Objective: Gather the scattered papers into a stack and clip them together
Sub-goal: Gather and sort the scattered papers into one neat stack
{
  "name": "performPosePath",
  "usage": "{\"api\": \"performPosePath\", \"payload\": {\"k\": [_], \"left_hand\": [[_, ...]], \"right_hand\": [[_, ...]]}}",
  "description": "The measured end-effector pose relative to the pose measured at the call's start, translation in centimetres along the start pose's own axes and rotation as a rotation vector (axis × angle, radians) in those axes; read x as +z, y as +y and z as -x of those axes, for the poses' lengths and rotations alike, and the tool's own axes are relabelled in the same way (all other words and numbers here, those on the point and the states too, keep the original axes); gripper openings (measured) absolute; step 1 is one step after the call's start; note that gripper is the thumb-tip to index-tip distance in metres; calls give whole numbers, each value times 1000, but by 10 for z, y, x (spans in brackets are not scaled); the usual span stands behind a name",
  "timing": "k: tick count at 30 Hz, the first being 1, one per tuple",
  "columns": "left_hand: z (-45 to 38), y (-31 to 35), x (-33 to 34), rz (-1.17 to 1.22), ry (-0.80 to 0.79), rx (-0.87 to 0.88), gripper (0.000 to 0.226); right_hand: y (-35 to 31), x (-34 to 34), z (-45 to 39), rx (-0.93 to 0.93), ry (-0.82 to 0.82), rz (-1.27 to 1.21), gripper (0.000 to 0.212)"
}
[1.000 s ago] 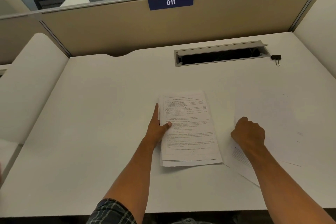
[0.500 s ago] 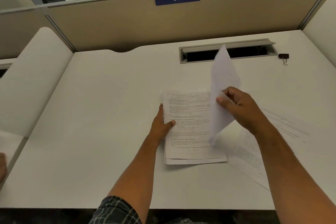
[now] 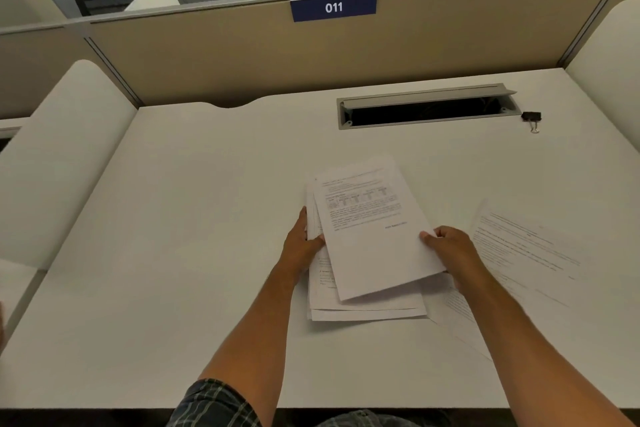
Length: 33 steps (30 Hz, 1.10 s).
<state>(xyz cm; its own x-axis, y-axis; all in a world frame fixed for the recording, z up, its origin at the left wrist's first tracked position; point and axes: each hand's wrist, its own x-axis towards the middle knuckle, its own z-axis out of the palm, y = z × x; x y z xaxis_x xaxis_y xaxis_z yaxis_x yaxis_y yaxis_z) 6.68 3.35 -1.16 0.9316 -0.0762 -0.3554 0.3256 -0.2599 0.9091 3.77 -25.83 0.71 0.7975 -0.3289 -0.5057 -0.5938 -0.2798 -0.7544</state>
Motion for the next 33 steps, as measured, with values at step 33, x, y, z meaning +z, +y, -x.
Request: {"api": "performPosePath", "payload": {"k": [33], "left_hand": [[1,84,-5,463,-81,162,49]], "right_hand": [[-71,-9,12,-323,-379,-578,46]]}}
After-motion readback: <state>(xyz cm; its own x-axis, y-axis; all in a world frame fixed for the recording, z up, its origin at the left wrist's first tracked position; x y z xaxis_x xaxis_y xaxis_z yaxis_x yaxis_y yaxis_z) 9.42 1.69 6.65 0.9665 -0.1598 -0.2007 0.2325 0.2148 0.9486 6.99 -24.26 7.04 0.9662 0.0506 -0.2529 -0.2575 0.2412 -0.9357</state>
